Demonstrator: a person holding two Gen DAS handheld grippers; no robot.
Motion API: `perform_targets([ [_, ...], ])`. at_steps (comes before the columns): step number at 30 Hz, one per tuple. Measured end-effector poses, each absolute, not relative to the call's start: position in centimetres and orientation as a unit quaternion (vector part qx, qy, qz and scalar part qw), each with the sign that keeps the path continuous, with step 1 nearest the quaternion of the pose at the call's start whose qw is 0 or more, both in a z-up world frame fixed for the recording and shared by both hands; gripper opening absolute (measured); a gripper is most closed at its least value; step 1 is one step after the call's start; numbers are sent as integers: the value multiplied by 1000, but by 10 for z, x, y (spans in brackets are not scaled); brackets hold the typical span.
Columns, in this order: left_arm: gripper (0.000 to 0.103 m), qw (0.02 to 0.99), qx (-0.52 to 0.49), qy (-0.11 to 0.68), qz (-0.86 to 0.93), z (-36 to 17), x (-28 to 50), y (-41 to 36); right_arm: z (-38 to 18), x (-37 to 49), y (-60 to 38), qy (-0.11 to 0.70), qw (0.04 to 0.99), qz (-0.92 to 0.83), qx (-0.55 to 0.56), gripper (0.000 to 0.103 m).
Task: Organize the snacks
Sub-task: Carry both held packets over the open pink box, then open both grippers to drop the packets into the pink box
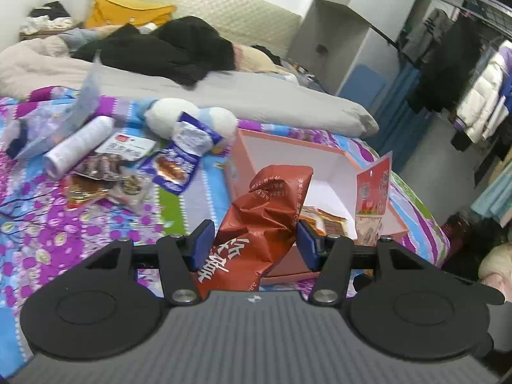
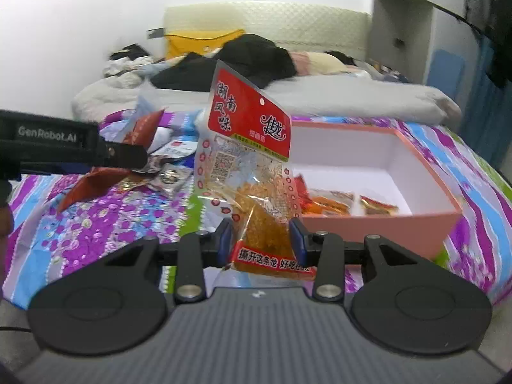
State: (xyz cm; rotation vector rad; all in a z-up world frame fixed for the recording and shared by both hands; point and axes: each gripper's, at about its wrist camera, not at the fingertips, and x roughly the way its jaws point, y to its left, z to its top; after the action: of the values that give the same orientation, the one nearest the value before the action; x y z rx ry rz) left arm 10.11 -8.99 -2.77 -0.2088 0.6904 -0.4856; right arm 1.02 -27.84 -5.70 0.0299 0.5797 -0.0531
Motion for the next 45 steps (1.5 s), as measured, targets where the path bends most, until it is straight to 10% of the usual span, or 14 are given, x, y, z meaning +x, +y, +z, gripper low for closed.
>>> perform_targets([
  [8, 61, 894, -86, 352, -265, -28, 124, -140, -63, 14, -318, 293, 953, -65, 42, 39],
  [15, 61, 887, -77, 358, -281, -27, 174, -187, -62, 57, -353, 291, 953, -69, 42, 17],
  [30, 62, 871, -68, 405, -270, -69, 227, -225, -117, 66, -400, 368, 924, -25, 97, 19],
  [41, 62, 872, -72, 415, -251, -79, 215, -200, -178, 27, -364, 488, 856, 46, 162, 53],
  [43, 62, 871, -75, 415, -250, -79, 213, -198, -188, 23, -362, 502, 844, 43, 185, 81],
  [45, 62, 871, -78, 416, -248, -80, 211, -195, -198, 22, -360, 518, 830, 45, 202, 84],
])
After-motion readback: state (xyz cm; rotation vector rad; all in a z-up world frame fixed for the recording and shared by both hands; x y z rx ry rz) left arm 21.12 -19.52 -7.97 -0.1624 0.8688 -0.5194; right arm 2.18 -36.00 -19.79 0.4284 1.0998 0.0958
